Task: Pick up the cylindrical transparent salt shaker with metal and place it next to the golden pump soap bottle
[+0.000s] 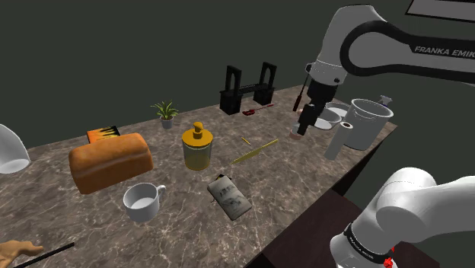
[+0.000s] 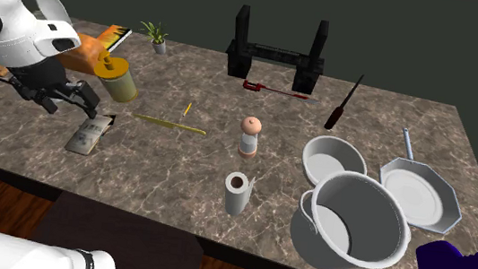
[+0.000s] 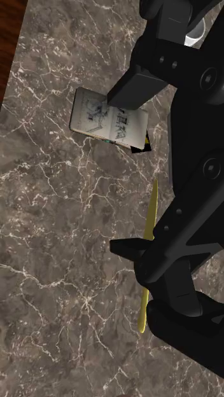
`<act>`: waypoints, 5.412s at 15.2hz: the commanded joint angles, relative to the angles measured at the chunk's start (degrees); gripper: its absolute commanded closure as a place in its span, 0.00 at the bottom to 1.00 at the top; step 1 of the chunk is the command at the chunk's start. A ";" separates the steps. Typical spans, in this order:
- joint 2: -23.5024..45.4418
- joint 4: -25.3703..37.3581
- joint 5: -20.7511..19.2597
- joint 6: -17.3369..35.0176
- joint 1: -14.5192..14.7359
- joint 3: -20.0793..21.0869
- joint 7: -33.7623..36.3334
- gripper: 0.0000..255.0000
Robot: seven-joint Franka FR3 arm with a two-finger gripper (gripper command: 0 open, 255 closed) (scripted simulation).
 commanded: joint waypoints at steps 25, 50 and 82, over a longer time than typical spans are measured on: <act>36.01 18.43 -4.68 20.10 -10.35 -19.28 -18.43 0.00; 62.09 38.48 5.90 25.58 -17.67 -23.86 -29.53 0.00; 58.73 48.74 3.88 12.27 -17.61 -24.61 -27.76 1.00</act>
